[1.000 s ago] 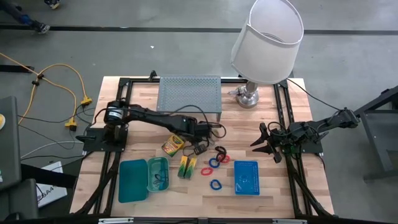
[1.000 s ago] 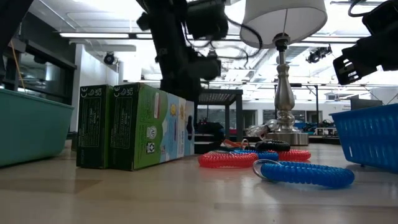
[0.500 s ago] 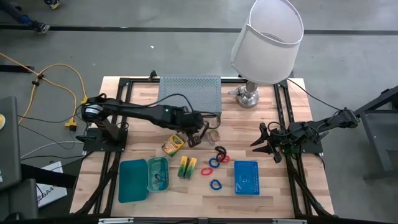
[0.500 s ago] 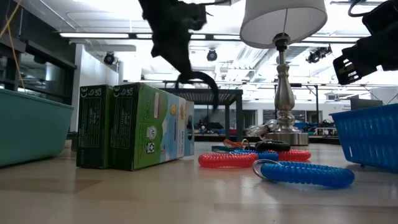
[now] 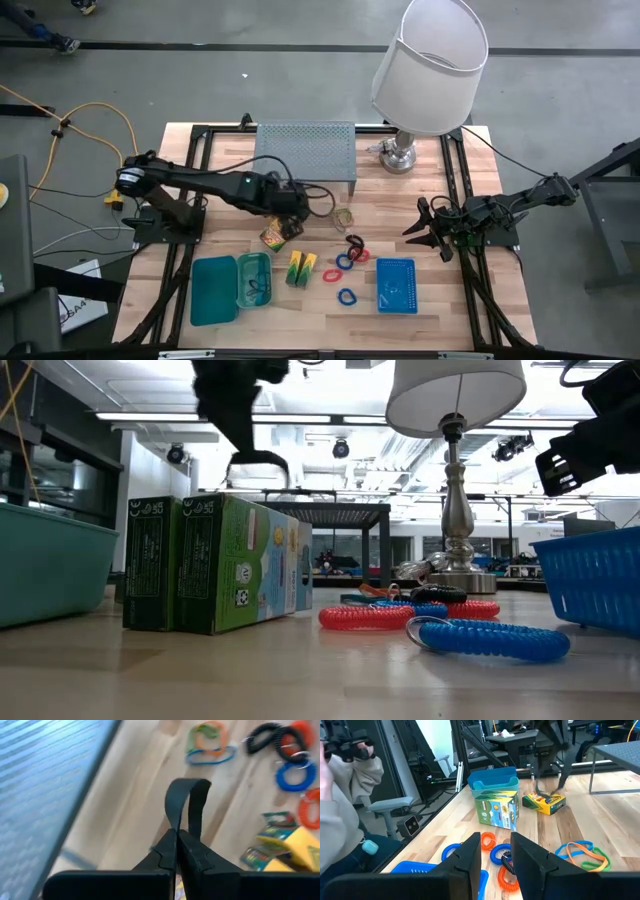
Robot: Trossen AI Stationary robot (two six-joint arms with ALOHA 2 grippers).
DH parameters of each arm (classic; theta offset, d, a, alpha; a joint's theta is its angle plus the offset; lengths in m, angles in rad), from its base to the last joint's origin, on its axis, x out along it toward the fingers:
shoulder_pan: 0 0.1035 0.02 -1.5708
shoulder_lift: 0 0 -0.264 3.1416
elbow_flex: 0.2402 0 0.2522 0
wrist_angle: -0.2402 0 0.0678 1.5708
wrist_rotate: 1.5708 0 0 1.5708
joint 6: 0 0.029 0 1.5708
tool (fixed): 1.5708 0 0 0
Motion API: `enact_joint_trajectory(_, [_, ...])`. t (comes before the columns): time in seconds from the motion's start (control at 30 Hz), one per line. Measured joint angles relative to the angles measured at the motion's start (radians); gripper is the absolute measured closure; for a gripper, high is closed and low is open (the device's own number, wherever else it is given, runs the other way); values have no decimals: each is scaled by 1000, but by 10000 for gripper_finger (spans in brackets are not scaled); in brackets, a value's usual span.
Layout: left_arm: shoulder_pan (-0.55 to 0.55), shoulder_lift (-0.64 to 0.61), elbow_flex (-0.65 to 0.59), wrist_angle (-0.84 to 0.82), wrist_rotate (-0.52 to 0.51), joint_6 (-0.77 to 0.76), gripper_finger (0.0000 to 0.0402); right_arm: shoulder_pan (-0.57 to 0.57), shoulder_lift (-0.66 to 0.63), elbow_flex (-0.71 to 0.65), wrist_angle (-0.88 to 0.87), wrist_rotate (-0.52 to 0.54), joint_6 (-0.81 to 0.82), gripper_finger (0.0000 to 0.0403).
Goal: Pick & Place Office Desk Supplies
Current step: Put the black rubber band into the green bin
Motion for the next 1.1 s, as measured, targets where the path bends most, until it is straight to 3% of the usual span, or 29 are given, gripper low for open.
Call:
enact_joint_trajectory(0.73, [-337,-182,0,-440,-101,-427,401,0,0,0,0,0,0,309])
enact_joint_trajectory(1.1, [-507,-172,-10,-460,-108,-642,401,0,0,0,0,0,0,309])
